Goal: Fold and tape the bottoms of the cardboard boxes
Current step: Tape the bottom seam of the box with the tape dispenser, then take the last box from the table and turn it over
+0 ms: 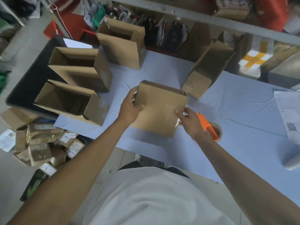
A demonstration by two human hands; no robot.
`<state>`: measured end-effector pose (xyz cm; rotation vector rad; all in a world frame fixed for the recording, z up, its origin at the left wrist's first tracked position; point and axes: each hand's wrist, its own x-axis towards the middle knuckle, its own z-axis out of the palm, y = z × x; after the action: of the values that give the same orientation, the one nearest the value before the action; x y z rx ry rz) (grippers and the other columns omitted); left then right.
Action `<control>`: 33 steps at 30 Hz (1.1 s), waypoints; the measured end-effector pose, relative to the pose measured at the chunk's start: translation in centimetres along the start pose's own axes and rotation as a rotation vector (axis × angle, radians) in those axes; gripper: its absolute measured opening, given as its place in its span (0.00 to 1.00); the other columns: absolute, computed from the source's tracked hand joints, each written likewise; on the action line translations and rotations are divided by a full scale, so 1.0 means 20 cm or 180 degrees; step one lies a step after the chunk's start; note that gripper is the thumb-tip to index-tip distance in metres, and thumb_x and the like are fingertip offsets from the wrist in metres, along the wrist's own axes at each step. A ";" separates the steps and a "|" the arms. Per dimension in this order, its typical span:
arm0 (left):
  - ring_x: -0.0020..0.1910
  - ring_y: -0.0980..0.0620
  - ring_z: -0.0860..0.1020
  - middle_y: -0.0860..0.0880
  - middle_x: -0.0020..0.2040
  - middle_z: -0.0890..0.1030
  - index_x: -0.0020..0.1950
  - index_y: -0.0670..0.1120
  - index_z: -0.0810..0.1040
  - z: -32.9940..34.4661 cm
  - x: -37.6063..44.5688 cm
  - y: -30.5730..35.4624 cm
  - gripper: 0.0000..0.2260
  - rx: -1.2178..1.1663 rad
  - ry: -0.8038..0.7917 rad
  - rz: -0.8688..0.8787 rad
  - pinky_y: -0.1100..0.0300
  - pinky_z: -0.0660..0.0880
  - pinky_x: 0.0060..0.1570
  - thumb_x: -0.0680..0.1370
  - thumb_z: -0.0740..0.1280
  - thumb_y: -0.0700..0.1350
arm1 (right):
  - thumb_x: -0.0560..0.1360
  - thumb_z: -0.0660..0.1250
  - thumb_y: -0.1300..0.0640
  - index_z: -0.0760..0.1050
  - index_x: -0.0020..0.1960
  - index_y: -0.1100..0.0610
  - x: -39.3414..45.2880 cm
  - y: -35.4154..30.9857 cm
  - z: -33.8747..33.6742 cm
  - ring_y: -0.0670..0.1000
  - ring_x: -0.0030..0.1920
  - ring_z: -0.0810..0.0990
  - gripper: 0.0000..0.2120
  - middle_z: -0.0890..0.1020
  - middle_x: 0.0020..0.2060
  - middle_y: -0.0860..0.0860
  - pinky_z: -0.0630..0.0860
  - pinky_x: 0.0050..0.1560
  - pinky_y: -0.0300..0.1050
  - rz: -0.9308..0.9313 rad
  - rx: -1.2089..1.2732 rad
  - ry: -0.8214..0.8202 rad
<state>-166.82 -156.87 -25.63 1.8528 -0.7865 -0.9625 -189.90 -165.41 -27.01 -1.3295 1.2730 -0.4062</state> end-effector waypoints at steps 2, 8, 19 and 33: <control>0.52 0.51 0.76 0.49 0.60 0.75 0.71 0.54 0.68 -0.05 0.06 0.04 0.32 0.0160 0.0043 0.0246 0.62 0.75 0.48 0.71 0.75 0.37 | 0.77 0.69 0.53 0.75 0.60 0.56 0.07 -0.07 0.03 0.48 0.49 0.82 0.14 0.82 0.52 0.48 0.80 0.54 0.49 -0.0186 -0.0291 0.0159; 0.54 0.48 0.77 0.48 0.58 0.76 0.68 0.47 0.70 -0.21 0.36 0.16 0.26 0.0452 0.0172 0.0448 0.49 0.77 0.56 0.73 0.75 0.40 | 0.73 0.72 0.59 0.70 0.57 0.58 0.29 -0.38 0.12 0.52 0.48 0.79 0.16 0.79 0.51 0.51 0.72 0.43 0.41 -0.0596 -0.0955 0.0432; 0.74 0.40 0.63 0.41 0.73 0.66 0.76 0.42 0.58 -0.23 0.55 0.26 0.37 0.2216 0.0321 0.0330 0.49 0.64 0.71 0.74 0.72 0.52 | 0.77 0.69 0.49 0.59 0.75 0.58 0.51 -0.55 0.24 0.59 0.69 0.71 0.33 0.71 0.70 0.56 0.70 0.64 0.48 -0.0240 -0.1568 0.0008; 0.73 0.38 0.64 0.39 0.77 0.58 0.76 0.46 0.64 0.83 0.59 0.74 0.26 0.2685 -0.1700 0.1438 0.52 0.67 0.67 0.78 0.66 0.41 | 0.74 0.70 0.49 0.62 0.75 0.47 0.46 -0.23 -0.53 0.61 0.62 0.72 0.32 0.66 0.68 0.59 0.73 0.58 0.50 -0.0187 -0.2162 0.1322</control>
<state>-177.18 -179.33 -21.00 1.9352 -2.0871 -0.8939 -193.81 -179.48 -24.42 -1.9196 1.8186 -0.3072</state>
